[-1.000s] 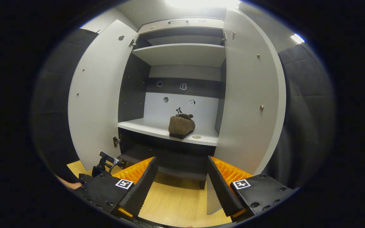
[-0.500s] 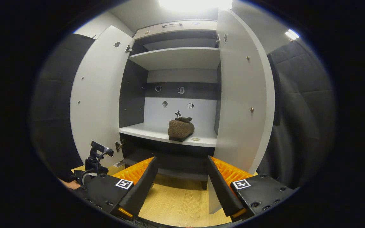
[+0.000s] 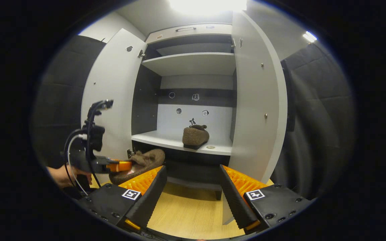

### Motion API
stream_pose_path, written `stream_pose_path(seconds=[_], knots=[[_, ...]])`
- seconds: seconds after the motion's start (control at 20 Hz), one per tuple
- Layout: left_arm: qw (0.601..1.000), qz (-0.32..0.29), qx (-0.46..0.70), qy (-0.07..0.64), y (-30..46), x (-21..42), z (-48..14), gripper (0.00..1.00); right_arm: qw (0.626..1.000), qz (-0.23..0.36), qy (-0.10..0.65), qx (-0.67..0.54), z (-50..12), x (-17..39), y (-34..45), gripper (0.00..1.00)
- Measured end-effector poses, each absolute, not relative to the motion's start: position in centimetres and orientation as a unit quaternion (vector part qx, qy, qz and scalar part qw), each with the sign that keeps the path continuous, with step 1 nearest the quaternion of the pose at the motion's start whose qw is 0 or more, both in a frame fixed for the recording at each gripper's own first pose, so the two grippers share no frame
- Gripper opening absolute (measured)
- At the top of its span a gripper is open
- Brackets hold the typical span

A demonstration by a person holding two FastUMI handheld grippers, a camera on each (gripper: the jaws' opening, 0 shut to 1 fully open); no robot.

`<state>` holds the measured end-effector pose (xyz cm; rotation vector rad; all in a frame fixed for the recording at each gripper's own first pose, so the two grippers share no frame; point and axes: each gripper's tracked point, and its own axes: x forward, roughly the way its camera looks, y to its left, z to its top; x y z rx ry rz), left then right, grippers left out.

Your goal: Grab one shoe with the right hand and put it into the shoe cabinet, grab the other shoe with the left hand and put it into the shoe cabinet; then close the right door with the right hand and the left door with the left hand.

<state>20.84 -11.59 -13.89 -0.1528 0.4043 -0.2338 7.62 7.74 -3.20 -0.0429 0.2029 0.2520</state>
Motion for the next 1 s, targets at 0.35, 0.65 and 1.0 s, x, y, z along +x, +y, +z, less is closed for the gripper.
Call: stream_pose_path(seconds=[0.35, 0.65, 1.0], knots=[[0.979, -0.115, -0.086, 0.143, -11.7, 28.3, -5.6, 0.01, 0.984, 0.137, 0.114, -0.017, -4.4, 7.0, 8.4, 0.97], [0.98, -0.078, -0.118, 0.137, -11.1, 37.2, -3.1, 0.01, 0.983, 0.134, 0.126, -0.007, -5.7, 7.5, 7.7, 0.98], [0.972, -0.055, -0.113, 0.199, -11.8, 45.8, -5.3, 0.01, 0.98, 0.13, 0.149, 0.009, -7.4, 8.2, 6.5, 0.98]])
